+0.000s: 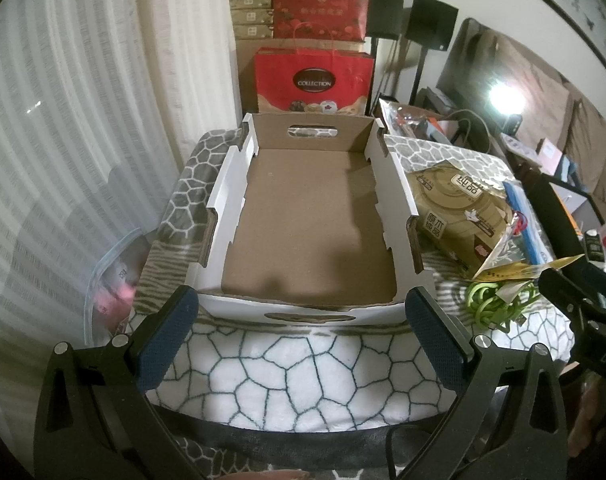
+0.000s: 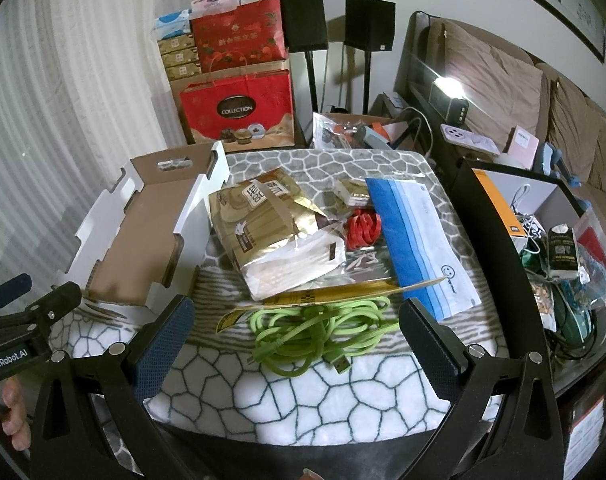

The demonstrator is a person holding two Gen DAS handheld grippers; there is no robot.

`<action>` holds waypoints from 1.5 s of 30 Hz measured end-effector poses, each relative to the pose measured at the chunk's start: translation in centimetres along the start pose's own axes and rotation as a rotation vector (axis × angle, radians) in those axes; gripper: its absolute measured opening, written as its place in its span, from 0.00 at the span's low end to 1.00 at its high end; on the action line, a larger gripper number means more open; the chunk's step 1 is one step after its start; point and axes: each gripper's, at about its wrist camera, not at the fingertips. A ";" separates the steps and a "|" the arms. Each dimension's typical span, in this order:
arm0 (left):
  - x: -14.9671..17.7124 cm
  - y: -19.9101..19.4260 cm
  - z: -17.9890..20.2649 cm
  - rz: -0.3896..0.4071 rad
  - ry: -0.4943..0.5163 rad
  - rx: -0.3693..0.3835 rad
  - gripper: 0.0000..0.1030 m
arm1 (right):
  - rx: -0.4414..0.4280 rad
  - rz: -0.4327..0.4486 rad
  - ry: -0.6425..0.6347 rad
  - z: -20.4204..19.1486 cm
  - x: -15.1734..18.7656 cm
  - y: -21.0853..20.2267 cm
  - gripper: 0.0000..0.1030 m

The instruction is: Organize objects

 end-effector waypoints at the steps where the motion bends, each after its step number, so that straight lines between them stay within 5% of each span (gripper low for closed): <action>1: 0.0 0.0 0.0 0.000 0.000 -0.001 1.00 | 0.000 0.000 0.000 0.0 0.0 0.0 1.00; 30: -0.2 0.3 0.0 0.005 0.007 -0.011 1.00 | -0.007 0.002 -0.005 0.1 -0.3 0.1 1.00; 45: -3.3 2.6 -1.6 0.020 -0.007 -0.041 1.00 | -0.008 -0.002 -0.018 0.6 -2.8 2.3 1.00</action>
Point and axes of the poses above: each gripper's, at about its wrist camera, not at the fingertips, and y roughly the way its jaws point, z to its right, x to its underside, and after that the axes turned 9 degrees about -y, right-handed
